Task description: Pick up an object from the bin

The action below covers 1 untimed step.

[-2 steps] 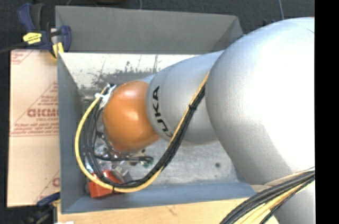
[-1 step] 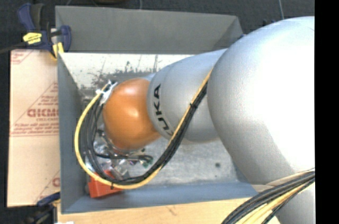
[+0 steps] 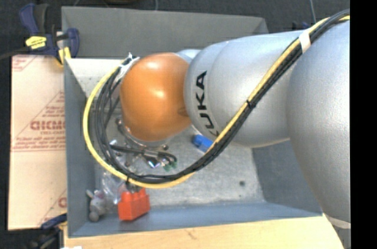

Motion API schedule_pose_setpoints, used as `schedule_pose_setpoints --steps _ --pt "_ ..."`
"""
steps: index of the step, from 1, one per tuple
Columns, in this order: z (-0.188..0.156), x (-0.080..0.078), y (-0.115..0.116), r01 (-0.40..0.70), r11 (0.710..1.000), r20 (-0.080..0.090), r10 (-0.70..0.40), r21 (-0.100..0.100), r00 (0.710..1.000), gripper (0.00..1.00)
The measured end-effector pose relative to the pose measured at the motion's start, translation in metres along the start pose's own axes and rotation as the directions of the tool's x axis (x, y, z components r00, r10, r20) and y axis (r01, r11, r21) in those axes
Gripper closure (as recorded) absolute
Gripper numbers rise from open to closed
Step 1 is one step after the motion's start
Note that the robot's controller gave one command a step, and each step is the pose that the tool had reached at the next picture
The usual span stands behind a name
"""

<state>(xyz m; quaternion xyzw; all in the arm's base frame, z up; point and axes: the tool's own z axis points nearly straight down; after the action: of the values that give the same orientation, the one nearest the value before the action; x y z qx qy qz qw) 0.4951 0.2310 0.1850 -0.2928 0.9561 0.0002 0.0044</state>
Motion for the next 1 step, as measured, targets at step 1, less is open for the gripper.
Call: schedule_pose_setpoints --steps 1 --pt "0.0536 0.0687 -0.0688 0.440 0.898 0.005 -0.440 0.001 0.898 1.00"
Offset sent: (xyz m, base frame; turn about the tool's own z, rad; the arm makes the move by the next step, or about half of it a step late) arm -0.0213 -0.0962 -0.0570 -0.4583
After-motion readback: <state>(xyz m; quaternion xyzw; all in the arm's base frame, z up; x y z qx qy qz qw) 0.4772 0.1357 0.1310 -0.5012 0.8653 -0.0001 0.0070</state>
